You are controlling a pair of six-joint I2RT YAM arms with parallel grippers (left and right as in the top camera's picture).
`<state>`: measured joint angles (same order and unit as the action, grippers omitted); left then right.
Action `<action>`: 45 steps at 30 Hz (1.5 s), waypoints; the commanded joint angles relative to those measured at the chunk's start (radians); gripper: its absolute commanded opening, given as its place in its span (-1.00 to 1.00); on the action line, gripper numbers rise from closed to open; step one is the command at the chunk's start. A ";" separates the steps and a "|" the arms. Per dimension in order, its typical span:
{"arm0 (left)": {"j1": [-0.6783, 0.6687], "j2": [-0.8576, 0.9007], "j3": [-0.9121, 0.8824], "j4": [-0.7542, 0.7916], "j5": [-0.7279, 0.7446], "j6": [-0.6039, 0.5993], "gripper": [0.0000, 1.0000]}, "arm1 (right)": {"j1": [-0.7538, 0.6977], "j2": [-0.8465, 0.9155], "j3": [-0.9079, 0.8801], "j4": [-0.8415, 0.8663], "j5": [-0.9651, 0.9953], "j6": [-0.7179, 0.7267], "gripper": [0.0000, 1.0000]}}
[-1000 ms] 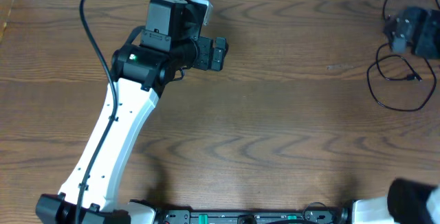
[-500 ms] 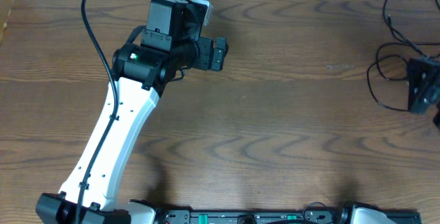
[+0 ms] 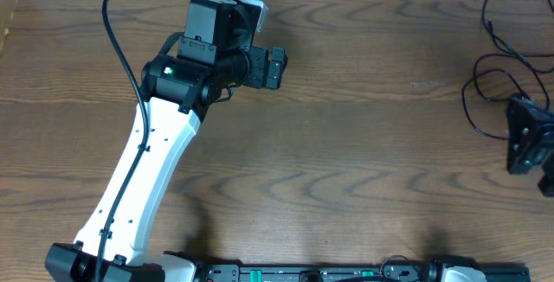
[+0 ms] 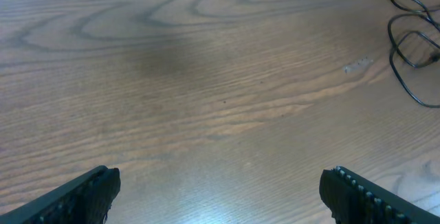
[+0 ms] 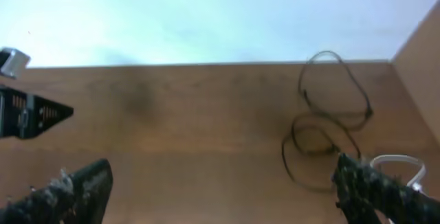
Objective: Untangle cables
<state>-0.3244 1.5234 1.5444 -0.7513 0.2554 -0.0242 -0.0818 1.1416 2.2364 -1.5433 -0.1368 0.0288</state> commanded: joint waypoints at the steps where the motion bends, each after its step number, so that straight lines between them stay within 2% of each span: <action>1: 0.005 -0.001 0.002 0.000 -0.006 0.016 0.96 | 0.051 -0.116 -0.224 0.138 0.083 -0.019 0.99; 6: 0.005 -0.001 0.002 0.000 -0.006 0.016 0.96 | 0.079 -0.328 -0.644 0.449 0.156 -0.019 0.98; 14: 0.005 -0.001 0.002 0.000 -0.006 0.016 0.96 | 0.080 -0.654 -1.282 0.972 0.161 -0.014 0.98; 19: 0.005 -0.001 0.002 0.000 -0.006 0.016 0.96 | 0.085 -0.805 -1.561 1.161 0.164 -0.012 0.99; 21: 0.005 -0.001 0.002 0.000 -0.006 0.016 0.96 | 0.095 -0.867 -1.674 1.244 0.204 0.045 0.99; 25: 0.005 -0.001 0.002 0.000 -0.006 0.016 0.96 | 0.124 -0.965 -1.845 1.348 0.304 0.159 0.98; 35: 0.005 -0.001 0.002 0.000 -0.006 0.016 0.95 | 0.166 -1.123 -2.145 1.499 0.307 0.158 0.98; 45: 0.005 -0.001 0.002 0.000 -0.006 0.016 0.96 | 0.176 -1.137 -2.231 1.482 0.286 0.158 0.99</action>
<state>-0.3244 1.5234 1.5444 -0.7517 0.2558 -0.0219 0.0853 0.0158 0.0227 -0.0540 0.1574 0.1757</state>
